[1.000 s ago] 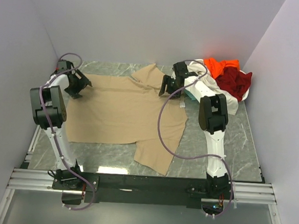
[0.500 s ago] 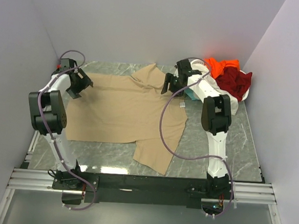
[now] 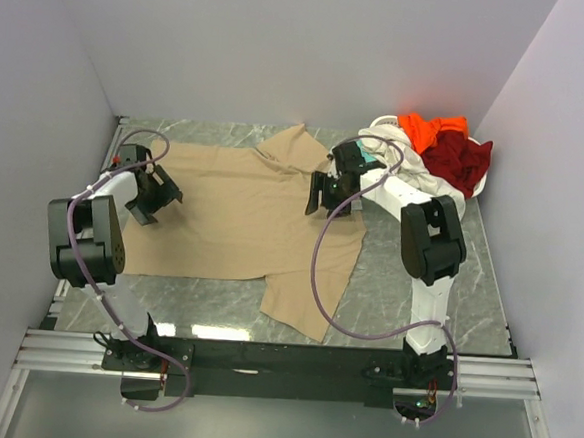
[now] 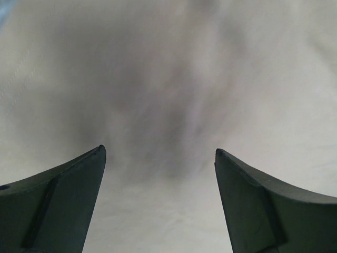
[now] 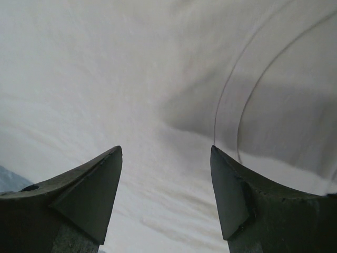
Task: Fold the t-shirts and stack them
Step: Flatten the tshirt out
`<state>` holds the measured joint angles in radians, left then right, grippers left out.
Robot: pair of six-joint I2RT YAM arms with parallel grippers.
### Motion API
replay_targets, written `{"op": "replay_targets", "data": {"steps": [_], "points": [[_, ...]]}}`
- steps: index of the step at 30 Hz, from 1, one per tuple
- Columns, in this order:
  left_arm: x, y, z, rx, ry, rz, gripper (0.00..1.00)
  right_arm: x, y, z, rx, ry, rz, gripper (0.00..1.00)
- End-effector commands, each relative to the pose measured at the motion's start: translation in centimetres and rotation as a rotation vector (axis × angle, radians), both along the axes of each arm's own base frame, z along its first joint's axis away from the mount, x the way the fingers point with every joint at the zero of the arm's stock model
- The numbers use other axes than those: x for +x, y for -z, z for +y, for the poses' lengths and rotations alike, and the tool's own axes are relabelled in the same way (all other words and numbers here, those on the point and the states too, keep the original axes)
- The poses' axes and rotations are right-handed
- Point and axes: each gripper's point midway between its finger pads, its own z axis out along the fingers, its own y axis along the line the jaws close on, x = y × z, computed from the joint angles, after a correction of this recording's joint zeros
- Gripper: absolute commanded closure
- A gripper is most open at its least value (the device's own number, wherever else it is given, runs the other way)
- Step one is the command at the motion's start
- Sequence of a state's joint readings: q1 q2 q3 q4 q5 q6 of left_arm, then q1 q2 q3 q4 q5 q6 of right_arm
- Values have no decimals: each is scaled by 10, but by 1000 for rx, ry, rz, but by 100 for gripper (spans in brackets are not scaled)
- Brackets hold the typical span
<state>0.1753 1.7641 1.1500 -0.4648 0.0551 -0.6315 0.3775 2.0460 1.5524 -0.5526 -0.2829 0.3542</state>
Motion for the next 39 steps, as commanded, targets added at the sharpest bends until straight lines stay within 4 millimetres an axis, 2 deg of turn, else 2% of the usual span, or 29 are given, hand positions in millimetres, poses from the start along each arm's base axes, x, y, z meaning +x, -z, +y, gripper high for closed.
{"op": "replay_targets", "data": {"steps": [1,13,17,23,27,29,31,34,35,37,38,39], "points": [[8,-2,0,4,22,-46,10,-2,-6,5,39,-1,-25,26],[22,35,6,3,46,32,9,-5,38,-9,-7,43,91,26],[31,38,8,1,52,33,9,1,45,-21,0,79,116,26],[49,31,10,3,65,8,9,18,45,-30,-5,104,118,27],[59,12,12,9,54,-34,10,27,39,-29,-4,99,105,27],[62,-6,16,28,30,-63,10,28,39,-30,-3,100,107,27],[64,-33,21,55,4,-112,11,29,38,-29,3,97,105,27],[49,-64,38,143,-91,-137,15,31,31,-27,12,92,97,27],[35,-73,47,196,-130,-133,16,33,27,-26,20,91,88,27],[19,-78,56,249,-168,-120,22,35,19,-24,35,91,76,27],[4,-70,62,282,-185,-86,25,35,15,-22,45,89,72,27],[-3,-78,63,296,-194,-100,31,36,12,-21,54,93,69,27]]}}
